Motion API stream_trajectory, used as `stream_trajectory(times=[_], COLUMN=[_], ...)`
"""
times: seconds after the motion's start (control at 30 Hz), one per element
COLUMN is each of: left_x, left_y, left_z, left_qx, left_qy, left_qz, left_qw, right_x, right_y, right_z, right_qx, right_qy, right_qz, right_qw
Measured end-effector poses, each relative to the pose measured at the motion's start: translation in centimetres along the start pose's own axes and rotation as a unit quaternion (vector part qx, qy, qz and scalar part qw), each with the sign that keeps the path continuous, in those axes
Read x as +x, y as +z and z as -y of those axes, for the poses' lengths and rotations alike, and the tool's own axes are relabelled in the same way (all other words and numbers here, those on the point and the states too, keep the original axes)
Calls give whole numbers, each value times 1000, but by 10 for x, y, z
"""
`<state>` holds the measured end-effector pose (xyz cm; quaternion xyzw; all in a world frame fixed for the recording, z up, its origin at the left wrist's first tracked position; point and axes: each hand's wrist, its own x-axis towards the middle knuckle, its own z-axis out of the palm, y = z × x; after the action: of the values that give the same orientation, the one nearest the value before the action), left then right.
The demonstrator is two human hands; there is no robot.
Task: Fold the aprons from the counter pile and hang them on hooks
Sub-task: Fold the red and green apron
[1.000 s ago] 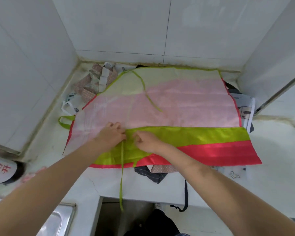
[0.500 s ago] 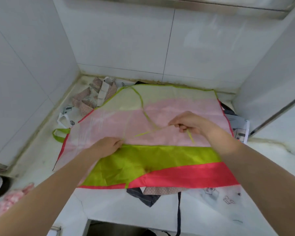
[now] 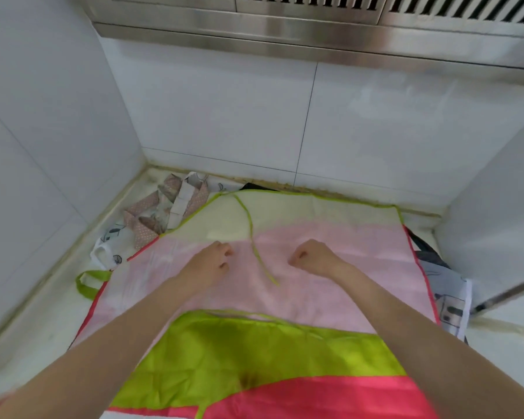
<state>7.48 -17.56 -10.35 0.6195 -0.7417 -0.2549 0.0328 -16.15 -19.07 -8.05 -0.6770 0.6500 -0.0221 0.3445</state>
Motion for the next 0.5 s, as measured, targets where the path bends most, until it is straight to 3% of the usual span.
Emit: stream_trajectory(times=[0.1,0.23,0.3,0.4,0.5], left_x=[14,36,49,74,97], left_y=[2,0,-6,-15,-24], left_z=[-9,-7,-4,-2,-9], left_qx=[-22,-18,-11,6,26], left_qy=[4,14,2,-5,4], left_qz=[-9,-12,-13,-20,-21], left_qw=[1000,1000,1000,1000,999], right_x=[26,50,64,94,118], right_y=[24,49,35,-17,-64], right_z=[29,48,52,51,38], right_qx=[-10,-168,-181,-141,-156], right_qy=[-22,-32,-29,-13,-16], right_qz=[5,6,-1,-95,-209], right_qw=[1000,985,983,985,965])
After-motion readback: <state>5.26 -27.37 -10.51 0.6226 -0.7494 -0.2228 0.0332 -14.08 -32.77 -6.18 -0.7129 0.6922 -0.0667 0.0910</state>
